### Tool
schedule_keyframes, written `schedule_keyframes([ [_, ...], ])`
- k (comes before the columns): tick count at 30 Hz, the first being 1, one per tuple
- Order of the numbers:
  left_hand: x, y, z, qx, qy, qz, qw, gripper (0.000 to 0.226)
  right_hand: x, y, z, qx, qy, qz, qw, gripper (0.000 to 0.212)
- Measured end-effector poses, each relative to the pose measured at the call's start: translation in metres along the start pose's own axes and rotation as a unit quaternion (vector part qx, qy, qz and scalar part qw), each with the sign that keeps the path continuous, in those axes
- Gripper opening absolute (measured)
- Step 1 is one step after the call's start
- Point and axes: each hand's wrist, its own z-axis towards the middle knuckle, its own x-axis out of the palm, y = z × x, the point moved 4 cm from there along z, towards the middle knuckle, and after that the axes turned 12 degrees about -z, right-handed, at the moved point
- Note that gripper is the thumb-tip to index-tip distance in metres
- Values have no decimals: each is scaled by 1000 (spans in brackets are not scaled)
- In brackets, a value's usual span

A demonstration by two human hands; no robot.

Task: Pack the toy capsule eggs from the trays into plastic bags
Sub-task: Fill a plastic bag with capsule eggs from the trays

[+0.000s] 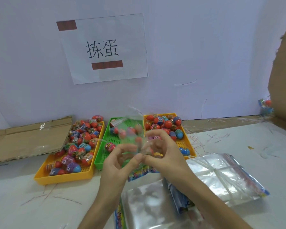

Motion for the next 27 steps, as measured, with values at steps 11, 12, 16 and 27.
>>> schedule_keyframes([
  [11,4,7,-3,16,22,41,999,12,-6,-7,3,41,-9,31,999,46],
  [12,0,7,-1,18,3,39,999,16,-7,-8,3,51,-1,17,999,48],
  [16,-11,6,3,-5,-49,-12,999,8,-17,-9,11,53,56,-29,997,40],
  [27,-9,16,2,-112,-35,-97,988,29,-77,-43,19,134,12,-496,858,17],
])
